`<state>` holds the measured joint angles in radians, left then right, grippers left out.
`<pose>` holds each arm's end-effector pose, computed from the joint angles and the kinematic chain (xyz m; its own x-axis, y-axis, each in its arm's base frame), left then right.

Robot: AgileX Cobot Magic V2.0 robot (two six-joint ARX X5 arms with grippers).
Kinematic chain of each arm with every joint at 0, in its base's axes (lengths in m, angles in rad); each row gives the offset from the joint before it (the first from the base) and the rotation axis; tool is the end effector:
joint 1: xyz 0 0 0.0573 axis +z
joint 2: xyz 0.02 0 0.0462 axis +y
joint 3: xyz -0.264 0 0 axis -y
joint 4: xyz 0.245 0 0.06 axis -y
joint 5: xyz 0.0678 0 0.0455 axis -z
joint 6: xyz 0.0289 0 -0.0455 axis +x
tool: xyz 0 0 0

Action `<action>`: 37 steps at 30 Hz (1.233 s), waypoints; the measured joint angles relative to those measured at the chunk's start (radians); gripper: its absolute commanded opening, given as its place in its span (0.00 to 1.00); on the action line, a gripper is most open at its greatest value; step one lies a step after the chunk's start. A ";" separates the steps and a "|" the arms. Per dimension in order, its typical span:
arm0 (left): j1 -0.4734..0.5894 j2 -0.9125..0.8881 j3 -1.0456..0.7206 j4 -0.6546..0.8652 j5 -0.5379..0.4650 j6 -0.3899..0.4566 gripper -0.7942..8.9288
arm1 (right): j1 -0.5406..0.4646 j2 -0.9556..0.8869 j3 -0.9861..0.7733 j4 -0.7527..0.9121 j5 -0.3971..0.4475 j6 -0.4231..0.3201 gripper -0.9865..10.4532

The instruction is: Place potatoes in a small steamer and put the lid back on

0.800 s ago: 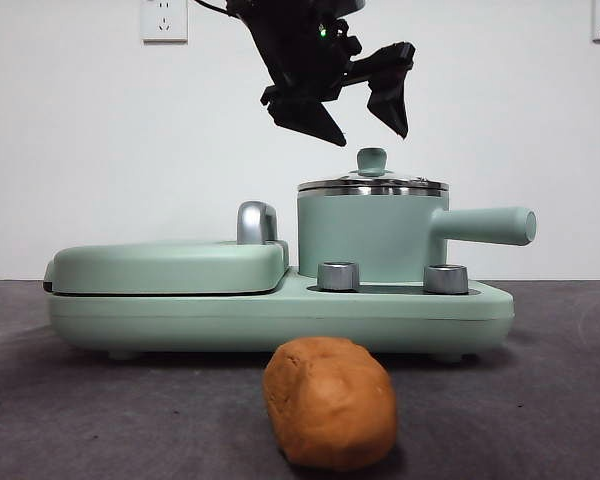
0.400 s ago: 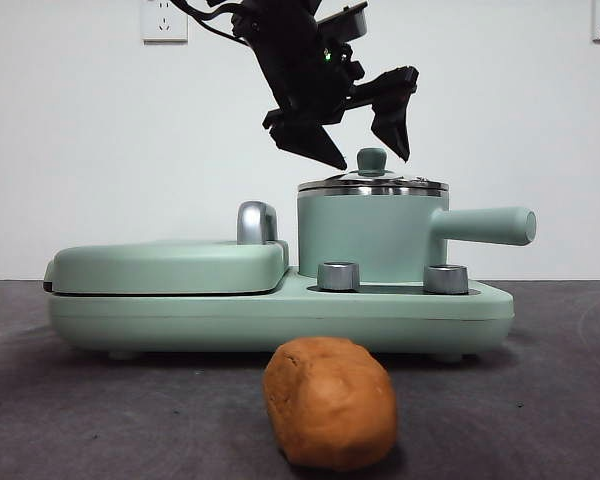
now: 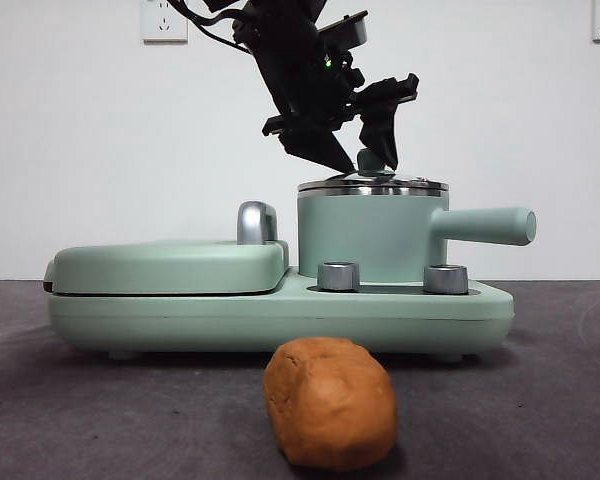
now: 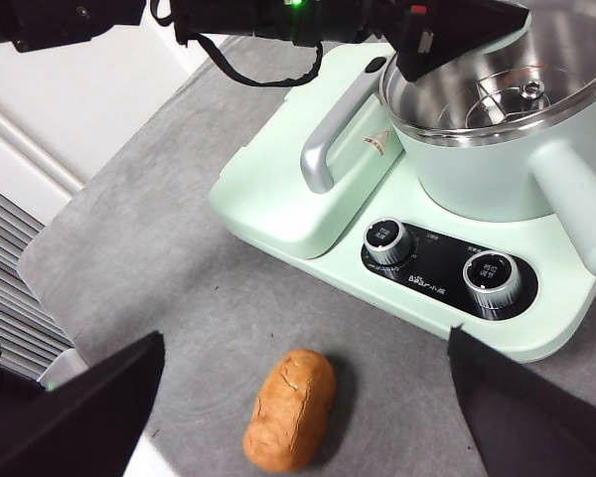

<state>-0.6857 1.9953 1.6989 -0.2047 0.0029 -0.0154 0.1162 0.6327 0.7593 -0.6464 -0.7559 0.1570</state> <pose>0.3601 -0.2948 0.2834 0.6770 -0.5576 -0.4804 0.6294 0.7770 -0.0149 0.1166 0.0336 0.3059 0.5478 0.7545 -0.3614 -0.5902 0.6547 0.4722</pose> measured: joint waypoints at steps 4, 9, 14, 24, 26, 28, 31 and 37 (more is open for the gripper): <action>-0.005 0.000 0.000 0.006 0.001 0.002 0.15 | 0.000 0.000 0.000 0.000 0.000 0.000 0.49; -0.008 0.000 0.000 0.007 0.000 0.005 0.14 | 0.000 0.000 0.000 0.000 0.000 0.005 0.49; -0.013 0.001 0.019 -0.024 -0.005 0.004 0.14 | 0.000 0.000 0.000 -0.003 0.036 0.007 0.49; -0.020 0.014 0.239 -0.280 0.000 0.000 0.14 | 0.029 0.002 0.001 -0.026 0.108 0.036 0.48; -0.020 0.014 0.298 -0.332 -0.001 0.001 0.14 | 0.047 0.008 0.011 -0.026 0.131 0.057 0.48; -0.019 0.014 0.352 -0.371 -0.001 0.001 0.14 | 0.068 0.021 0.028 -0.031 0.150 0.080 0.48; -0.019 0.014 0.417 -0.423 -0.001 0.002 0.14 | 0.116 0.059 0.062 -0.056 0.160 0.118 0.48; -0.016 0.000 0.457 -0.498 0.000 0.034 0.14 | 0.270 0.174 0.131 -0.115 0.298 0.165 0.48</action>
<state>-0.7013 1.9949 2.1563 -0.7025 0.0025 0.0189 0.3859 0.8070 0.8906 -0.7612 -0.4580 0.3222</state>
